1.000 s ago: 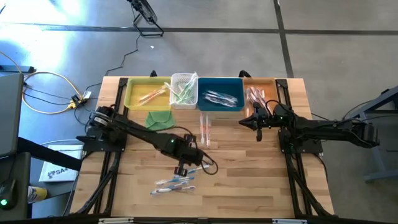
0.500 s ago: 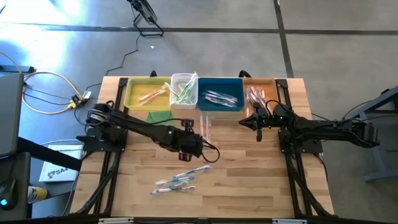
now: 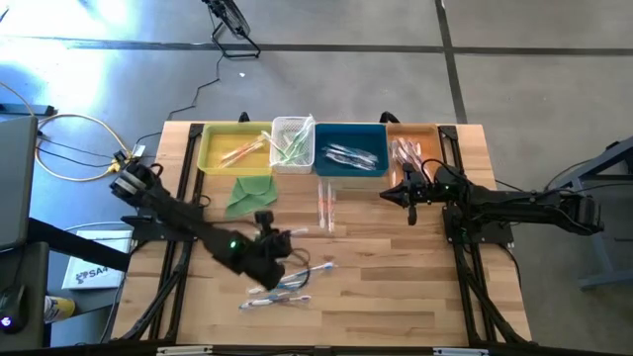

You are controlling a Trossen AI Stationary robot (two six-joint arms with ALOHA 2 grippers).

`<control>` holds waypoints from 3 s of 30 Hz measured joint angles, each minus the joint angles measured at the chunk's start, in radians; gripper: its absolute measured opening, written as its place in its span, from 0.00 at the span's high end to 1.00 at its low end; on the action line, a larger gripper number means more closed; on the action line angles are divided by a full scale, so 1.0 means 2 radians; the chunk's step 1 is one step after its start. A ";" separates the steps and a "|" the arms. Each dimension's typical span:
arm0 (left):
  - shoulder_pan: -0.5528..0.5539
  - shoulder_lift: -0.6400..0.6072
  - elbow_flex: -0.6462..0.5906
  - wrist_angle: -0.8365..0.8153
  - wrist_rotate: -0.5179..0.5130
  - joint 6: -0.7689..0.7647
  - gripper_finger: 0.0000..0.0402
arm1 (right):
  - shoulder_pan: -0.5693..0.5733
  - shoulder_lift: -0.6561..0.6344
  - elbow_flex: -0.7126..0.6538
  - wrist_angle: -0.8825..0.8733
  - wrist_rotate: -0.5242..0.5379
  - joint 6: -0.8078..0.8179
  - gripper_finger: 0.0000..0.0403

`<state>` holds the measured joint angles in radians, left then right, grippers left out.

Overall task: Pick & Place Toothbrushes
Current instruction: Put the green toothbrush into the white bin

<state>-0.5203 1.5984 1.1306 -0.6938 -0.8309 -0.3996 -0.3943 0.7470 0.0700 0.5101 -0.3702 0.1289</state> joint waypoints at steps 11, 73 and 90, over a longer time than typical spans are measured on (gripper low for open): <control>-0.037 -0.004 -0.069 0.219 -0.142 0.098 0.99 | 0.000 0.000 0.000 0.002 0.001 0.000 0.99; 0.484 -0.070 -0.267 0.819 0.345 0.200 0.99 | 0.000 0.000 0.000 0.008 0.000 -0.001 0.99; 0.483 -0.070 -0.267 0.785 0.309 0.173 0.99 | 0.000 0.000 0.000 0.012 0.002 -0.009 0.99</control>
<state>0.4450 1.4578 0.5968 0.8763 -0.2125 -0.0539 -0.3946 0.7468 0.0692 0.5346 -0.3660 0.1103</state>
